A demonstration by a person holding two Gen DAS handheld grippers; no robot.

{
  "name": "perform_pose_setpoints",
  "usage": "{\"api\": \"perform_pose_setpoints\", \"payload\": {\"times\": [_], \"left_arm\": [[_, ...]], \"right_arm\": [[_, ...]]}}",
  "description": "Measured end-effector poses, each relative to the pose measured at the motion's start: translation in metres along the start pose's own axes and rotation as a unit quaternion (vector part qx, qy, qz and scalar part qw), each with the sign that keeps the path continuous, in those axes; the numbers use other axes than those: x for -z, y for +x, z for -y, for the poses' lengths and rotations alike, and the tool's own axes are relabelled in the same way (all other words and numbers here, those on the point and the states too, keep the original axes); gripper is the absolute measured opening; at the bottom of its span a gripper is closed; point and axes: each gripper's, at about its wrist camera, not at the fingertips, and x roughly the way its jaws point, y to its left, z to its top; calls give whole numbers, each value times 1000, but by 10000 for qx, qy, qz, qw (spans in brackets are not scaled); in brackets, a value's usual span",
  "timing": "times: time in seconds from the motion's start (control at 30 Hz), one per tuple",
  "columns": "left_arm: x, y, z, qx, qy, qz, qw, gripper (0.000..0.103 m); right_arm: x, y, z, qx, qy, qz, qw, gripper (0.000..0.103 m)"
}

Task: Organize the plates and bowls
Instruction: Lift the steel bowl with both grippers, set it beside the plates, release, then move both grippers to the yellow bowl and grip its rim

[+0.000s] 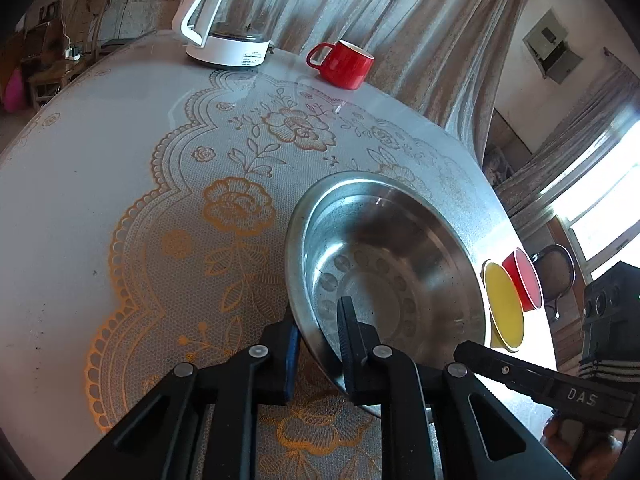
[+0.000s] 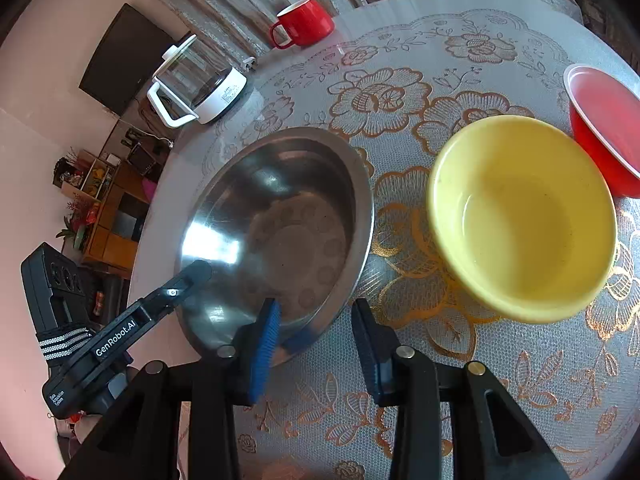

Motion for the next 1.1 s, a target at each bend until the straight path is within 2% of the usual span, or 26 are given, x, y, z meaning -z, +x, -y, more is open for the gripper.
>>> {"api": "perform_pose_setpoints", "payload": {"times": [0.07,0.13,0.3,0.53,0.73,0.9,1.0,1.1], "left_arm": [[4,-4,-2,48,-28,-7,10000,18],[10,-10,-6,26,-28,34,10000,18],[40,-42,-20,-7,-202,152,9997,19],[105,-107,-44,-320,-342,433,9980,21],[154,-142,-55,-418,-465,463,9970,22],[175,-157,-54,-713,-385,491,9955,26],[183,-171,-50,-815,-305,644,9941,35],[181,-185,-45,-1028,-181,880,9906,35]], "right_arm": [[-2,3,-7,179,-172,-61,9997,25],[-3,5,-13,352,-415,-74,9985,23],[13,2,-24,121,-696,-178,9973,23],[62,3,-59,-132,-1241,-406,9913,23],[109,2,-85,-46,-1641,-508,9851,23],[135,-13,-95,157,-1874,-348,9815,27],[139,-29,-93,249,-1753,-108,9842,30],[141,-44,-87,236,-1661,112,9858,30]]}}
